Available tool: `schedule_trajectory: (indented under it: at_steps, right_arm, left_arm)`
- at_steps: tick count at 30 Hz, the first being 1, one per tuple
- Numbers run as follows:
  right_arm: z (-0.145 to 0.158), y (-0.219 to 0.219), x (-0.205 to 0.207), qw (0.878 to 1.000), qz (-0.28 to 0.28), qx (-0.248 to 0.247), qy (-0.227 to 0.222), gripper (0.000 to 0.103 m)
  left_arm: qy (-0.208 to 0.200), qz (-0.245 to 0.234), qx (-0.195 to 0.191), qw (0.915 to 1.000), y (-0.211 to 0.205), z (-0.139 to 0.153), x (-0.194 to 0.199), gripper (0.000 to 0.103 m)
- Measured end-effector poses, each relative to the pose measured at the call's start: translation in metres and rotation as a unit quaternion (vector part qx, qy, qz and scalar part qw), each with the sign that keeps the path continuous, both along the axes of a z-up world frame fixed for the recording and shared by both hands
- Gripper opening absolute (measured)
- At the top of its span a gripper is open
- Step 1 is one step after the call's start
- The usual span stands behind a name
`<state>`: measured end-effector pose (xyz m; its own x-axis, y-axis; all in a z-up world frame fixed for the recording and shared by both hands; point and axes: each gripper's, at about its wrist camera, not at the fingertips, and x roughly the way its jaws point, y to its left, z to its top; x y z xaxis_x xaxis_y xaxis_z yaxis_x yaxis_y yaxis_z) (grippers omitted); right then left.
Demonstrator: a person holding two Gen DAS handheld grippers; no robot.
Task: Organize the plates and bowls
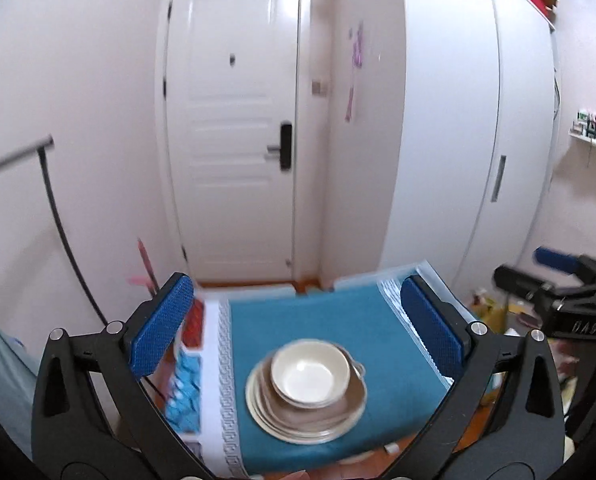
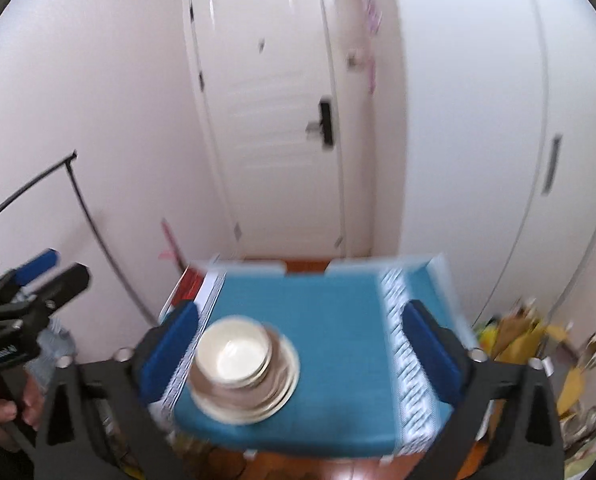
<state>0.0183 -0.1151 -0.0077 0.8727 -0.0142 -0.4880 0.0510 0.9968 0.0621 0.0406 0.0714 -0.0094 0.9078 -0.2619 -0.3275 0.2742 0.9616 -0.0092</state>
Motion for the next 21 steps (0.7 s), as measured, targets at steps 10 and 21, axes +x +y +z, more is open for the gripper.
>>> schedule_trajectory:
  at_steps: [10,21]
  right_arm:
    - [0.024,0.003,-0.024,0.998,-0.015,-0.022,-0.057,0.102]
    - [0.028,0.005,-0.027,0.998,-0.014,-0.015,-0.061,0.102]
  left_arm:
    - [-0.035,0.019,-0.013,0.9991,-0.006,0.016,-0.023,0.103]
    - [-0.035,0.026,-0.012,0.9990,-0.005,0.013,-0.029,0.103]
